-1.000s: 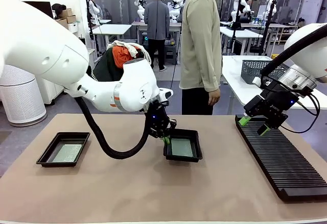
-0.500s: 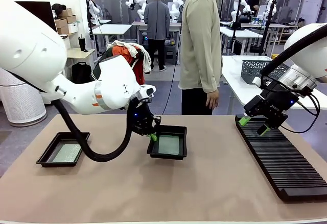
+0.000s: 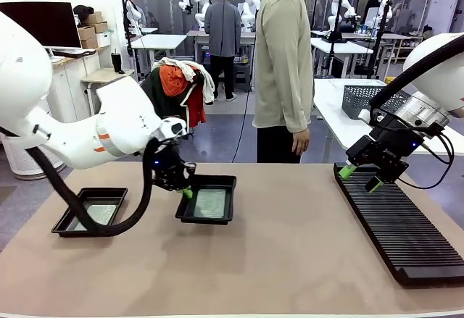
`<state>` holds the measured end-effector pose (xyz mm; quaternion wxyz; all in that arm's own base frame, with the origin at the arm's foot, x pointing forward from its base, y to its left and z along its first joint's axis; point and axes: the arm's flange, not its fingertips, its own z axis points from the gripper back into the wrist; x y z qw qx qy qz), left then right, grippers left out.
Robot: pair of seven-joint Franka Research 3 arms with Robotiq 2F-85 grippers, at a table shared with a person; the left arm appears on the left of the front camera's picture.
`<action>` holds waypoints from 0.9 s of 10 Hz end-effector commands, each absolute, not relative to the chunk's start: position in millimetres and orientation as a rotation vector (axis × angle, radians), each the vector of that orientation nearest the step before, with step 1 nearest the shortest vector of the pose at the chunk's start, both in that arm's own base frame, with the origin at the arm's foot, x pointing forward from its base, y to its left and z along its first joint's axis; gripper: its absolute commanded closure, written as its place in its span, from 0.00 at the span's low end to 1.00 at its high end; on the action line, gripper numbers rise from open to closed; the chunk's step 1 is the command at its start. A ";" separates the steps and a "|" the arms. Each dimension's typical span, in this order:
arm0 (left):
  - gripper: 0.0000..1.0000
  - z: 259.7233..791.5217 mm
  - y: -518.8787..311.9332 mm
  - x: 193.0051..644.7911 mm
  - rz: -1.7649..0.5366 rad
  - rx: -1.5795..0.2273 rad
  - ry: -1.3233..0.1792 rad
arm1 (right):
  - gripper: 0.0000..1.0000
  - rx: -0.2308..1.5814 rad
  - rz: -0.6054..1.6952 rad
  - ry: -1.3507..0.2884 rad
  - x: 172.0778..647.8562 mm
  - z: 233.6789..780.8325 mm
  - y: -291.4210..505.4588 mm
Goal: Inspect and transfer BCBs to ESD trays.
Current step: Pick up the ESD tray and place it on the left side of the table.
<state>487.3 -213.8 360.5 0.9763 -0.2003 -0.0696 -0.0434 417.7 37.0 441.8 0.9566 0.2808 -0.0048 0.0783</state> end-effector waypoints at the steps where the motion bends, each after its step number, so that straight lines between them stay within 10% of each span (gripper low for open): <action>1: 1.00 355.8 -179.0 478.0 -0.082 -0.429 -0.169 | 0.00 0.571 0.135 -0.018 416.9 442.0 39.2; 9: 1.00 334.8 -90.0 481.5 -0.025 -0.399 -0.182 | 0.00 0.571 0.135 -0.018 416.9 442.0 39.2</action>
